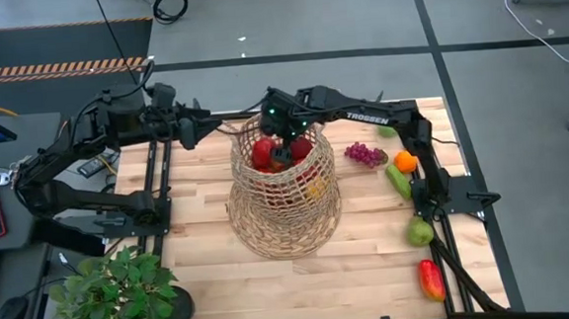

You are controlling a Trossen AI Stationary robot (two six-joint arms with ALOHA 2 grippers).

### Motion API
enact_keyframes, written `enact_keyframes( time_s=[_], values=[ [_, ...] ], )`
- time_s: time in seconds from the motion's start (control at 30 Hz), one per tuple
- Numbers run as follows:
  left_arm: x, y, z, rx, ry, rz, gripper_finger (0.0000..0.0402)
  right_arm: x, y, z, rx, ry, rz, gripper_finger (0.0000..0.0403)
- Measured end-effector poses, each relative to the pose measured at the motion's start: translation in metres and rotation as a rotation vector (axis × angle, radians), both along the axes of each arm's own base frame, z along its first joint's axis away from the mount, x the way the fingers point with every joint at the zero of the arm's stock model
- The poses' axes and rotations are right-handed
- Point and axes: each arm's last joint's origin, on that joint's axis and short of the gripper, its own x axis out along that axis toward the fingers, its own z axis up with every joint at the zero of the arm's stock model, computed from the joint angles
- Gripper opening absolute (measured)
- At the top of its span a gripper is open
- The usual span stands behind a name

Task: Build produce basket
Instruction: Put the cucumber into the brown basket

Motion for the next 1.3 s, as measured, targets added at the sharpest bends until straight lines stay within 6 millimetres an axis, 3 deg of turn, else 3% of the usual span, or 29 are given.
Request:
enact_keyframes(
  time_s=[0.2,0.43,0.63,0.73,0.83,0.97,1.17,1.3],
  values=[
    [-0.001,0.003,0.0,0.018,0.009,0.016,0.0357,-0.015,0.0,0.021,-0.019,-0.033,-0.014,0.0398],
    [-0.002,0.008,0.0,0.034,0.018,0.05,0.0357,-0.053,0.007,0.063,0.011,-0.081,-0.014,0.0397],
    [0.002,0.014,-0.002,0.091,0.059,0.115,0.0357,-0.087,0.04,0.109,0.158,-0.244,0.135,0.0397],
    [0.001,0.015,-0.002,0.142,0.076,0.156,0.0357,-0.105,0.063,0.118,0.181,-0.202,0.178,0.0397],
    [0.0,0.016,0.0,0.194,0.089,0.173,0.0357,-0.123,0.084,0.118,0.203,-0.088,0.217,0.0397],
    [0.002,0.017,0.005,0.297,0.084,0.181,0.0357,-0.142,0.102,0.104,0.181,0.109,0.175,0.0396],
    [0.003,0.018,0.014,0.421,0.061,0.167,0.0357,-0.17,0.111,0.075,0.181,0.167,0.035,0.0379],
    [0.003,0.018,0.015,0.436,0.053,0.167,0.0357,-0.193,0.112,0.044,0.24,0.184,-0.095,0.0366]
  ],
)
